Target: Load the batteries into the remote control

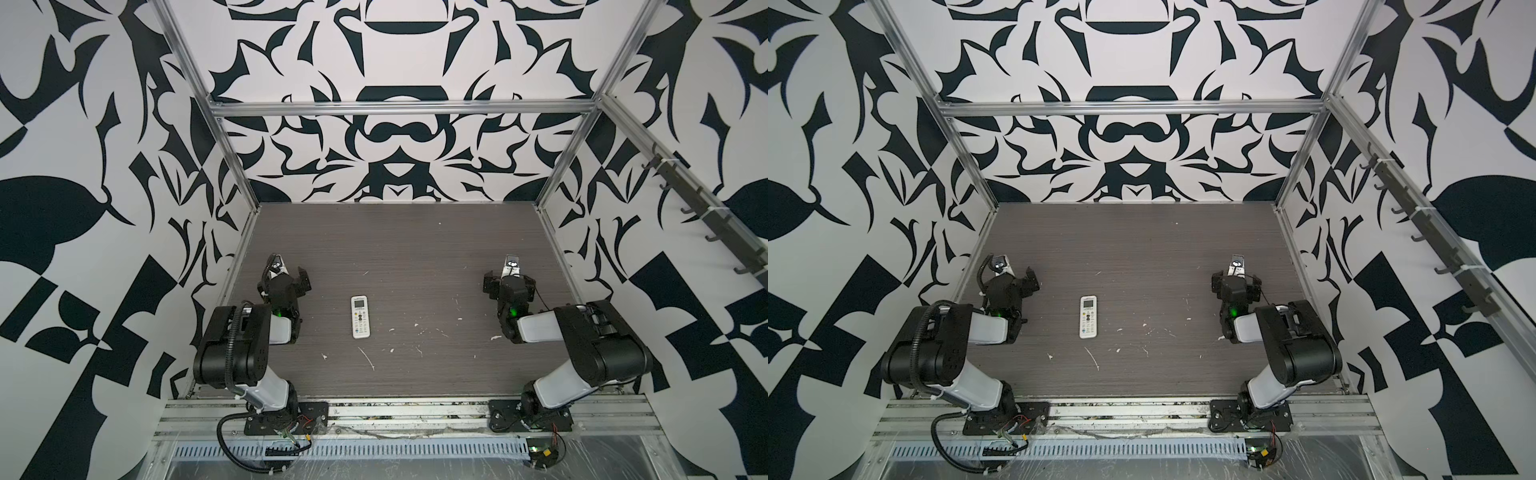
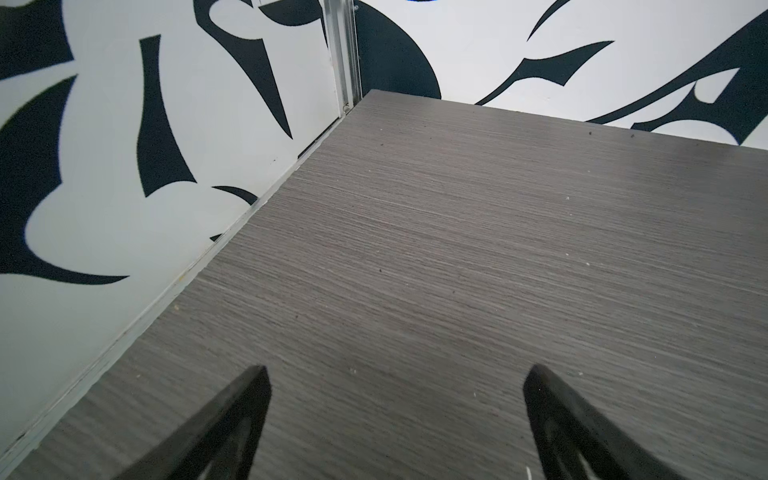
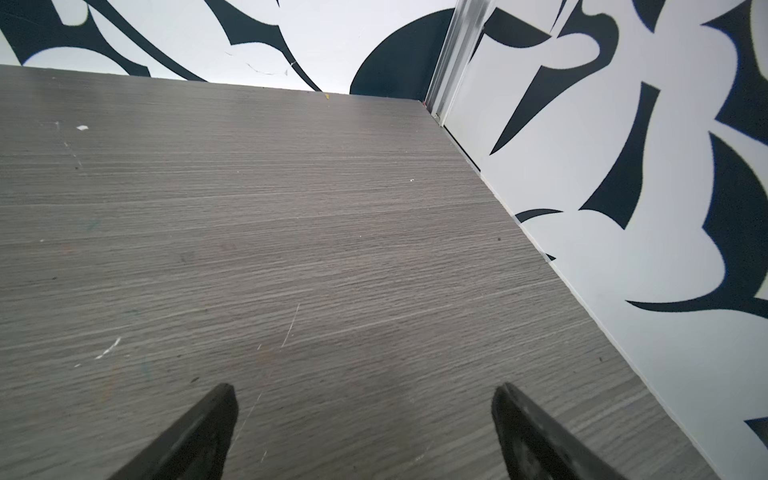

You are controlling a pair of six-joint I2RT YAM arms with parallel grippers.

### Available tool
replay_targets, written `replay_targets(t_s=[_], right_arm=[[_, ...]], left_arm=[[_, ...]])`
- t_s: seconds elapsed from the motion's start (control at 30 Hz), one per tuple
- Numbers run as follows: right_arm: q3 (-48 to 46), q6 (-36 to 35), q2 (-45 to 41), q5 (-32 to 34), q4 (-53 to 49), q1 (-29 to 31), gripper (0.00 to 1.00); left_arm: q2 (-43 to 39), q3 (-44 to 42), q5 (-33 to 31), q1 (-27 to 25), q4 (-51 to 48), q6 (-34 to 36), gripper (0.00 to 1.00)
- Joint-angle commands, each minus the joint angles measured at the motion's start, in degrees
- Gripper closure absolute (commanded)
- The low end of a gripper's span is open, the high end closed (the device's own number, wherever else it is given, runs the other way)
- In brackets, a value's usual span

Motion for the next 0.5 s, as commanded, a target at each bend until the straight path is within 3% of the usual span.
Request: replay_targets(t_s=[0.0,0.47], right_arm=[[-0.2,0.7,-0.4,-0.1,2.8,0.2,0.00],[-0.2,0.7,-0.4,-0.1,2.7,0.2,0.00]], left_arm=[[-0.9,0.4,0.4,0.1,0.4,-0.7,0.01],[-0.9,0.6,0.9,0.2,0.0,-0.7,0.01]])
